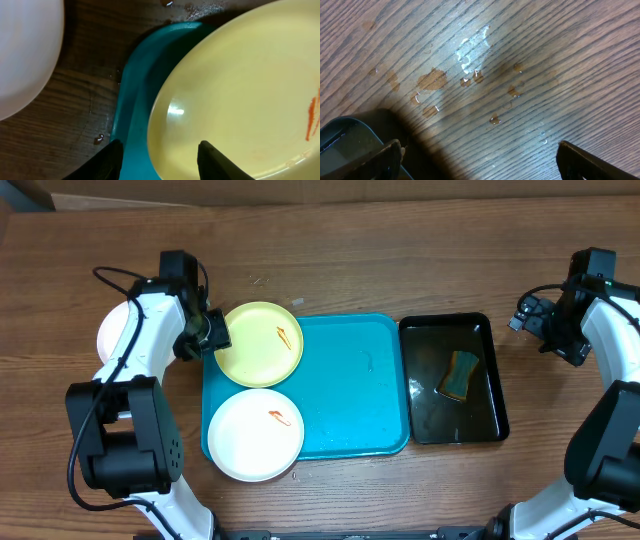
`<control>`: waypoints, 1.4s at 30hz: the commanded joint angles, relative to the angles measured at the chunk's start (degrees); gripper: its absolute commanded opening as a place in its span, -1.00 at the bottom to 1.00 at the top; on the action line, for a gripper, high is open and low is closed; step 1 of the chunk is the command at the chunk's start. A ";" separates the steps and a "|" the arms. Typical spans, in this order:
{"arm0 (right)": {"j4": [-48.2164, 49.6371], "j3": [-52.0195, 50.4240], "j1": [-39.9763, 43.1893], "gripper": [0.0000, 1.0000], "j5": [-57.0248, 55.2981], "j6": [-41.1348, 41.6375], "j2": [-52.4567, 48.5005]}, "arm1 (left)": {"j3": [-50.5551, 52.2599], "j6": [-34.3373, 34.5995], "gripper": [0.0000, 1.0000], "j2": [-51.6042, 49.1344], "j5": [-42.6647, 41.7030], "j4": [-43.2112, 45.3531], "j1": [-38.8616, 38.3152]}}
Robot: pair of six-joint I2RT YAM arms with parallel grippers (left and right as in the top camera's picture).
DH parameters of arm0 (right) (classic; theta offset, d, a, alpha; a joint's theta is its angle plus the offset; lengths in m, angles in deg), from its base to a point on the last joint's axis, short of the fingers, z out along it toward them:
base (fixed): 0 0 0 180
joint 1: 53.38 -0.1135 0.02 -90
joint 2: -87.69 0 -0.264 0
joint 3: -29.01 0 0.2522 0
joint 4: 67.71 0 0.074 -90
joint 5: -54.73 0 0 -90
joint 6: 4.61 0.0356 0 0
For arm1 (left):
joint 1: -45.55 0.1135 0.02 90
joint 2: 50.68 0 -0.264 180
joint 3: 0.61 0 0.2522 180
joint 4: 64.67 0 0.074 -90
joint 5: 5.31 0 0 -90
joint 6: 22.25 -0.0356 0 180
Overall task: Clean dirty plates on tray and stack at the side
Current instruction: 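Grasp the rim of the yellow plate with the left gripper, then slide the yellow plate to the right side of the tray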
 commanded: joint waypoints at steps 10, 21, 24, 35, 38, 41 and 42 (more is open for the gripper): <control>0.20 1.40 0.04 1.00 -0.42 0.24 -0.02 | 3.67 0.63 -0.38 0.46 0.50 3.30 -0.26; 0.20 1.40 0.04 1.00 -0.42 0.22 -0.02 | 4.74 0.59 -0.39 0.07 0.55 5.09 -0.26; 0.20 1.40 0.04 1.00 -0.42 0.22 -0.02 | 6.23 0.50 -0.38 0.07 0.61 6.88 -0.26; 0.20 1.40 0.04 1.00 -0.42 0.22 -0.02 | 6.95 0.37 -0.89 0.07 -3.54 8.15 -0.26; 0.20 1.40 0.04 1.00 -0.42 0.22 -0.02 | 7.02 0.37 -0.92 0.07 -4.50 8.22 -0.28; 0.20 1.40 0.04 1.00 -0.42 0.22 -0.02 | 7.06 0.37 -0.91 0.07 -5.90 8.15 -0.55; 0.20 1.40 0.04 1.00 -0.39 0.24 -0.02 | 7.10 0.37 -0.92 0.07 -6.36 8.15 -0.63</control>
